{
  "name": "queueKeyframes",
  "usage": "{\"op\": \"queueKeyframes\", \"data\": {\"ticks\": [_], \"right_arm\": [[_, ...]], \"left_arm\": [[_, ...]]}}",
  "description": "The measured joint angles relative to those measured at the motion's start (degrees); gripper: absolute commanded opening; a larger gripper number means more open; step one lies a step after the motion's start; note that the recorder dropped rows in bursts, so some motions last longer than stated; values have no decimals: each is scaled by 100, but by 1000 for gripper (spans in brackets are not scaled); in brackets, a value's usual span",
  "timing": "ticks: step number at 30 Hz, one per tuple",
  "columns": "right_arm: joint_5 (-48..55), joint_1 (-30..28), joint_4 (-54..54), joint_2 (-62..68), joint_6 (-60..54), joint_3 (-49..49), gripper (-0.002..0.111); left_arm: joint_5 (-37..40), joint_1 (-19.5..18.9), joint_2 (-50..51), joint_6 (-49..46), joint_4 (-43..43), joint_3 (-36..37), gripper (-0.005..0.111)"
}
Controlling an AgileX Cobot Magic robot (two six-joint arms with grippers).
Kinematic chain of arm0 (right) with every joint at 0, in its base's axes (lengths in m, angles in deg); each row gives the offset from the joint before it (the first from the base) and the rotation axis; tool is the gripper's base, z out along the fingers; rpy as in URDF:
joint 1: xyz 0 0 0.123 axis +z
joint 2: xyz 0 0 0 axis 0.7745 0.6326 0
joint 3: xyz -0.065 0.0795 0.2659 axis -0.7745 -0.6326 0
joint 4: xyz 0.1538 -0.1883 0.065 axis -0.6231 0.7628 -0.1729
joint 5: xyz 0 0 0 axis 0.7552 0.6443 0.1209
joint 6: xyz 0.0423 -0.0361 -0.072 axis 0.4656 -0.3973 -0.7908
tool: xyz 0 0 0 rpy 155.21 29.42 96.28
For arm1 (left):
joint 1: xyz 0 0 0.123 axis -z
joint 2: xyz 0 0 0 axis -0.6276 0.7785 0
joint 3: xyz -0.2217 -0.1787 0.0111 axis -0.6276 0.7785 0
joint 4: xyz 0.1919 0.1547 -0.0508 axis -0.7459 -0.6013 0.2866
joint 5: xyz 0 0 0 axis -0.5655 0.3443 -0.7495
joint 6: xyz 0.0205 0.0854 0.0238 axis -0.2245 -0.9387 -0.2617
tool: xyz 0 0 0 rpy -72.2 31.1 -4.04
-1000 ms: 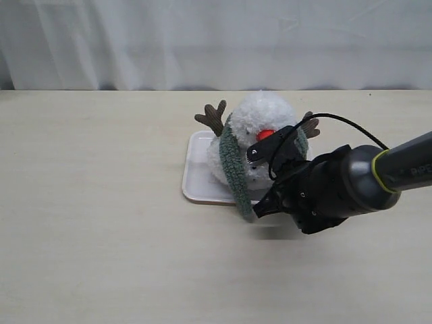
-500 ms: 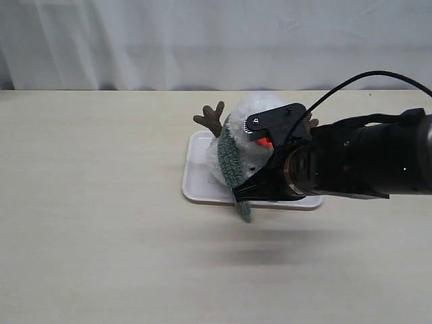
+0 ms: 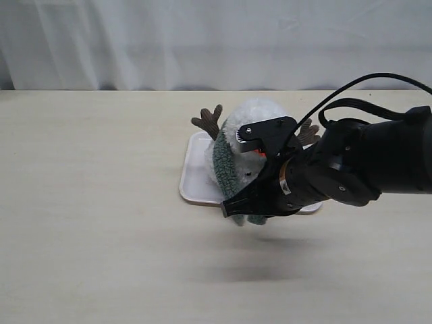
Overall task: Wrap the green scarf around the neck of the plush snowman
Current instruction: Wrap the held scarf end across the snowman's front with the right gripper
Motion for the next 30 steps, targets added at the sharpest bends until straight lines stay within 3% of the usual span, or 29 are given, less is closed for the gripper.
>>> {"op": "queueKeyframes", "data": {"ticks": [6,9,16,25,28,30], "right_arm": [[0,0,-85,0,-8,0,58],[0,0,-278,0,-94,0,63],[-322,0,-1173,175,-862,0,62],[-1037,0,-1388,877,-1012,0,61],[-1294,0,-1388,938,-1027,0,45],[-1441,0,-1388,938,-1027,0,29]], "left_arm": [[0,0,0,0,0,0,0],[0,0,0,0,0,0,0],[0,0,0,0,0,0,0],[0,0,0,0,0,0,0],[0,0,0,0,0,0,0],[0,0,0,0,0,0,0]]}}
